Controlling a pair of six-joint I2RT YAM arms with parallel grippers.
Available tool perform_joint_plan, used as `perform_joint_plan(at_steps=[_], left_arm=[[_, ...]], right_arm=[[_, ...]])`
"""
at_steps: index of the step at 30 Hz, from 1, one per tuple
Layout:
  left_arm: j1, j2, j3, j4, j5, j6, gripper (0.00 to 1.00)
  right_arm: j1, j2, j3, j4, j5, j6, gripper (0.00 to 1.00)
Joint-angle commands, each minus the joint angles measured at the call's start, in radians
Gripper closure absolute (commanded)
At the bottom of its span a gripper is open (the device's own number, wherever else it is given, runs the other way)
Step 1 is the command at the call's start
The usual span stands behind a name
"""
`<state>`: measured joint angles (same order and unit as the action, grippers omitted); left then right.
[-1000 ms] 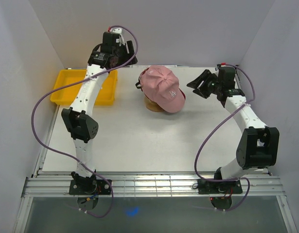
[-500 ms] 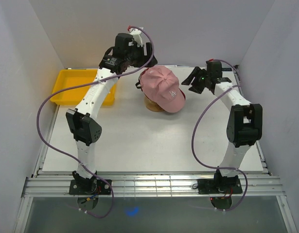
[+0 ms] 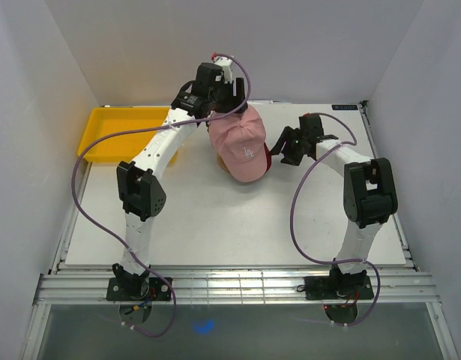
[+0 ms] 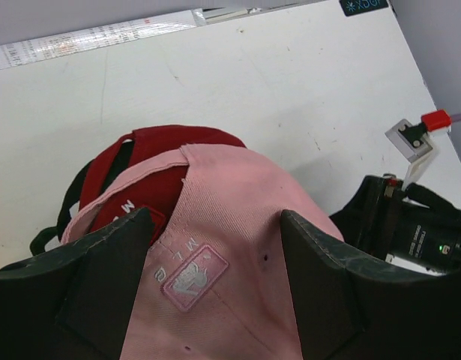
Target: Stack the hats
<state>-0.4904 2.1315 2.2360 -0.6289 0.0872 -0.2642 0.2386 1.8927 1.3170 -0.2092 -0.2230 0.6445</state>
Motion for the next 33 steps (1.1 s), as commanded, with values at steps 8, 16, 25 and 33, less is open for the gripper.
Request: perform_joint_plan(at_steps=[8, 16, 25, 33], left_arm=[[0.007, 0.056, 0.028, -0.138, -0.170, -0.061, 0.20], [0.009, 0.039, 0.042, -0.141, -0.191, -0.069, 0.20], [0.007, 0.033, 0.033, -0.160, -0.221, -0.083, 0.21], [0.007, 0.047, 0.050, -0.170, -0.234, -0.090, 0.21]], right_arm=[[0.019, -0.084, -0.045, 0.014, -0.006, -0.009, 0.36], [-0.050, -0.254, -0.215, 0.157, -0.128, 0.069, 0.36], [-0.042, -0.397, -0.388, 0.409, -0.237, 0.188, 0.34], [-0.012, -0.351, -0.311, 0.361, -0.243, 0.188, 0.31]])
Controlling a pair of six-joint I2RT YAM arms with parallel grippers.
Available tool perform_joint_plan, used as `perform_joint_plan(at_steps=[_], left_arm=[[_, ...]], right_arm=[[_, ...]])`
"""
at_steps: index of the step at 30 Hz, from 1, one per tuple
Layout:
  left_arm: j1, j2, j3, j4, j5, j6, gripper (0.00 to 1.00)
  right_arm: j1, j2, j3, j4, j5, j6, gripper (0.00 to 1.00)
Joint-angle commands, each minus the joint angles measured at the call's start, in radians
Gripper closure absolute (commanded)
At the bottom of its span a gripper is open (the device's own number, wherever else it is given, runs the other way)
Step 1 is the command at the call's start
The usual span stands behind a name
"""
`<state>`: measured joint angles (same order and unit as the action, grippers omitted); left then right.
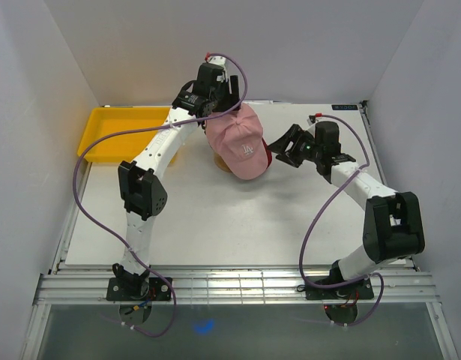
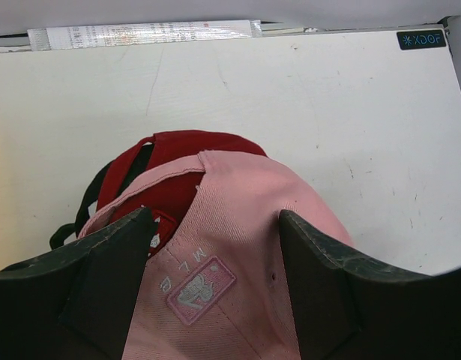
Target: Stack the hats
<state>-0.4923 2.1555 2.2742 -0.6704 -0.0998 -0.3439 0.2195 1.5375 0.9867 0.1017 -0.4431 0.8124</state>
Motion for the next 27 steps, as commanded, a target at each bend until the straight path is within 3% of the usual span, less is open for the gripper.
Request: perform_joint_plan(at_steps=[1, 13, 27], left_arm=[[0.011, 0.026, 0.013, -0.133, -0.051, -0.012, 0.21], [0.009, 0.037, 0.019, -0.136, -0.060, -0.023, 0.22], [0.011, 0.032, 0.015, -0.136, -0.060, -0.015, 0.22]], right_arm=[[0.007, 0.004, -0.015, 0.067, -0.031, 0.031, 0.31], [0.044, 0.027, -0.169, 0.256, -0.066, 0.163, 0.30], [0.095, 0.056, -0.361, 0.636, -0.040, 0.425, 0.22]])
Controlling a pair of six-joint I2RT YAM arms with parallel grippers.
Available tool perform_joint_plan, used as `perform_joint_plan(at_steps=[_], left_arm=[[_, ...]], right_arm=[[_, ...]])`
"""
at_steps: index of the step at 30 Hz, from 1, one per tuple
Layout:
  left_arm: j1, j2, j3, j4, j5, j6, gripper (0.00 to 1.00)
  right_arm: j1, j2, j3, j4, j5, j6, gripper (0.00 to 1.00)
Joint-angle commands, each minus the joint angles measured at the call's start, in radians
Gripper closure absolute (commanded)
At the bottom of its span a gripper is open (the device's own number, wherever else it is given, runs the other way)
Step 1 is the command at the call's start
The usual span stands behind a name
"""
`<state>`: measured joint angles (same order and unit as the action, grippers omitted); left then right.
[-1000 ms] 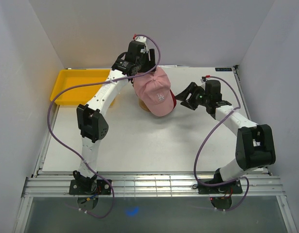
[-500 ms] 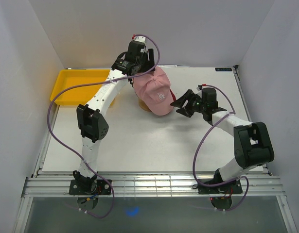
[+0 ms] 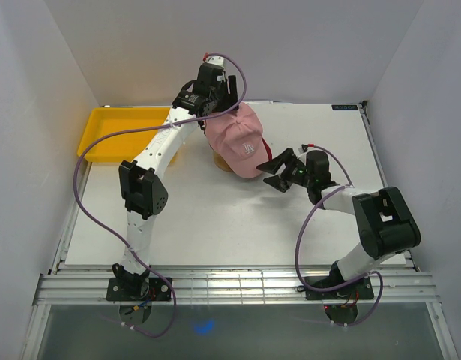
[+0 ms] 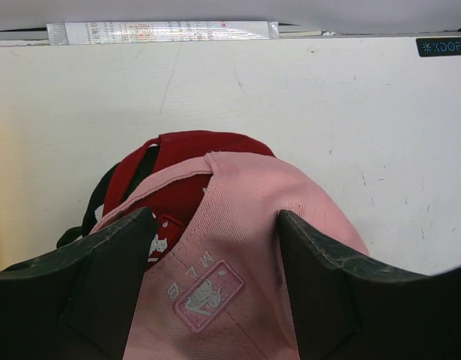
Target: Stack the hats
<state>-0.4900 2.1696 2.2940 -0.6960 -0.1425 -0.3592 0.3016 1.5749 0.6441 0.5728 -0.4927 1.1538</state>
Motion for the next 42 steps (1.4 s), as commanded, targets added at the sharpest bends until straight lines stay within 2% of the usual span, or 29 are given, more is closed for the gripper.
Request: perform_joint_plan(at_steps=[1, 16, 20, 23, 25, 29, 32, 42], left_arm=[[0.007, 0.015, -0.005, -0.111, -0.019, -0.001, 0.22], [0.008, 0.021, -0.001, -0.119, -0.023, 0.019, 0.22], [0.008, 0.022, -0.001, -0.122, -0.029, 0.028, 0.22], [0.008, 0.025, 0.002, -0.125, -0.037, 0.039, 0.22], [0.008, 0.027, 0.002, -0.126, -0.040, 0.042, 0.22], [0.010, 0.027, 0.002, -0.128, -0.042, 0.046, 0.22], [0.008, 0.029, 0.004, -0.129, -0.037, 0.049, 0.22], [0.010, 0.022, 0.007, -0.138, -0.048, 0.060, 0.22]], right_arm=[[0.017, 0.028, -0.026, 0.208, 0.014, 0.095, 0.22], [0.042, 0.117, -0.087, 0.473, 0.088, 0.239, 0.30], [0.047, 0.152, -0.089, 0.533, 0.097, 0.271, 0.36], [0.051, 0.171, -0.112, 0.619, 0.118, 0.297, 0.47], [0.057, 0.166, -0.132, 0.663, 0.138, 0.299, 0.51], [0.060, 0.162, -0.152, 0.716, 0.172, 0.288, 0.51], [0.060, 0.188, -0.136, 0.720, 0.166, 0.280, 0.46], [0.064, 0.238, -0.101, 0.720, 0.174, 0.256, 0.45]])
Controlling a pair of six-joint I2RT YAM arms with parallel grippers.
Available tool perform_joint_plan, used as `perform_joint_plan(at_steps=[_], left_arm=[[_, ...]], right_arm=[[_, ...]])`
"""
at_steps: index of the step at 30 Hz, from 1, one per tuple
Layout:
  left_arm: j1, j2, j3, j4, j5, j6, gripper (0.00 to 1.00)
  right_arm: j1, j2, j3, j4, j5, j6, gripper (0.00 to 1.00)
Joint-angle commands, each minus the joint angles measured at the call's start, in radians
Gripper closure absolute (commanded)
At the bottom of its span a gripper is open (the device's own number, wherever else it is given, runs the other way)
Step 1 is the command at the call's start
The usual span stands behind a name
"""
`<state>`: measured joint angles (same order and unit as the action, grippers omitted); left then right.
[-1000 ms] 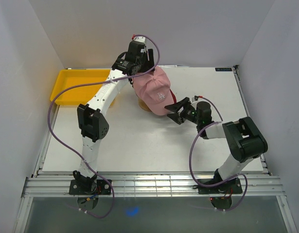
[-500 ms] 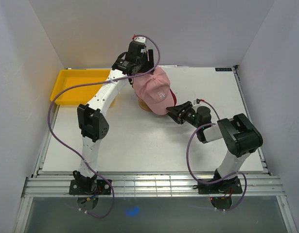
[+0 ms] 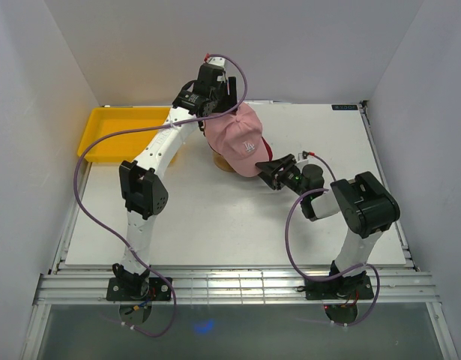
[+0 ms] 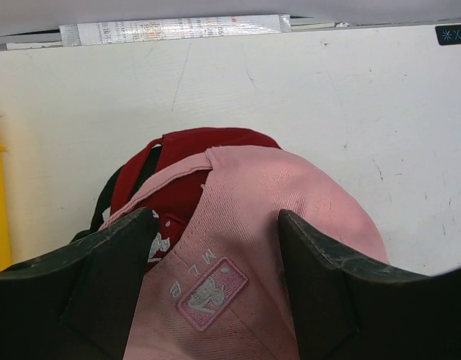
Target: Stack the hats
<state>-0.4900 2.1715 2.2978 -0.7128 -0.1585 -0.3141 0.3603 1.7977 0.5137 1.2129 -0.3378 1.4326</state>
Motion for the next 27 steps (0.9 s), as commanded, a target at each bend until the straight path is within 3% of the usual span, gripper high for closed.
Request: perform_joint_plan(at_steps=[1, 9, 11, 16, 22, 27], left_arm=[[0.010, 0.021, 0.003, -0.122, -0.032, 0.015, 0.22], [0.010, 0.024, 0.003, -0.122, -0.032, 0.020, 0.22], [0.010, 0.024, 0.002, -0.122, -0.038, 0.023, 0.22], [0.013, 0.027, 0.003, -0.123, -0.050, 0.029, 0.22], [0.030, 0.037, 0.003, -0.140, -0.068, 0.021, 0.23], [0.037, 0.053, 0.002, -0.152, -0.069, 0.012, 0.23]], right_arm=[[0.005, 0.015, 0.032, 0.079, 0.020, -0.024, 0.45], [0.005, 0.031, 0.042, 0.132, 0.040, -0.021, 0.48], [0.003, 0.029, 0.033, 0.164, 0.046, -0.017, 0.53], [0.002, -0.011, 0.006, 0.143, 0.080, -0.018, 0.74], [-0.009, -0.103, 0.003, -0.105, 0.121, -0.055, 0.92], [-0.021, -0.147, 0.038, -0.292, 0.128, -0.115, 0.92]])
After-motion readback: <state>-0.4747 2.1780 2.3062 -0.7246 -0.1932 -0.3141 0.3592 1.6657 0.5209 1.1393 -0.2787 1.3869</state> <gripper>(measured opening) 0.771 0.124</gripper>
